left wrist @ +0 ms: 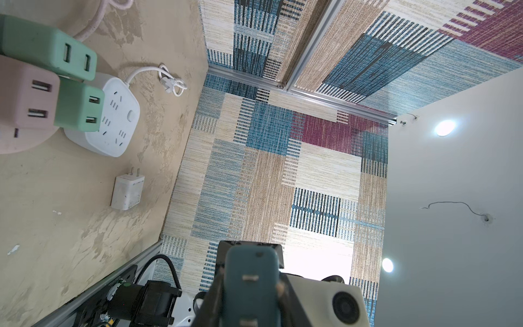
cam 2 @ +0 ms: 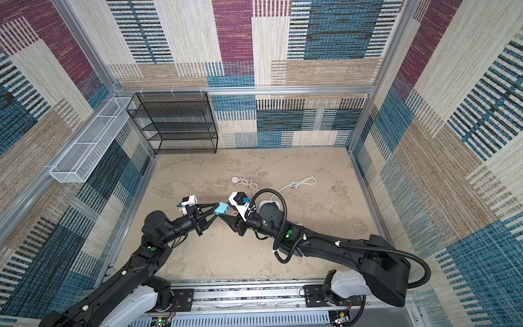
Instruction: Insert the plug
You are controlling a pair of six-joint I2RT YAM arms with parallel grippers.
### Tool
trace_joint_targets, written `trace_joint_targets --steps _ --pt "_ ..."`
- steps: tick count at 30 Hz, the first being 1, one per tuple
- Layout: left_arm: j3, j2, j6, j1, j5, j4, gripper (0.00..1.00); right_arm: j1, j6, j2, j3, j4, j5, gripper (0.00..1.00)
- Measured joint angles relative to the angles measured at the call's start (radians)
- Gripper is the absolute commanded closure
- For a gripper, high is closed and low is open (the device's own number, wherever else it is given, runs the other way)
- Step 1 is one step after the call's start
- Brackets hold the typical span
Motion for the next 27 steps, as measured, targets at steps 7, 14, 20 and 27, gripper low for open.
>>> trace_joint_targets --steps 7,14,20,27 --pt "-0.001 0.000 -0.033 0.000 -0.001 0.011 1.00 -0.002 0.003 0.008 0.013 0.000 -0.002 0.60" --pt "-0.006 0.027 -0.048 0.004 -0.024 0.059 1.00 -0.007 0.003 0.038 0.042 -0.002 -0.002 0.94" --pt "-0.011 0.053 -0.052 0.009 -0.040 0.101 0.69 -0.008 0.009 0.052 0.079 -0.051 0.012 1.00" --pt "0.029 0.094 0.032 0.161 0.091 0.032 0.46 -0.010 0.084 0.040 0.103 -0.178 -0.006 1.00"
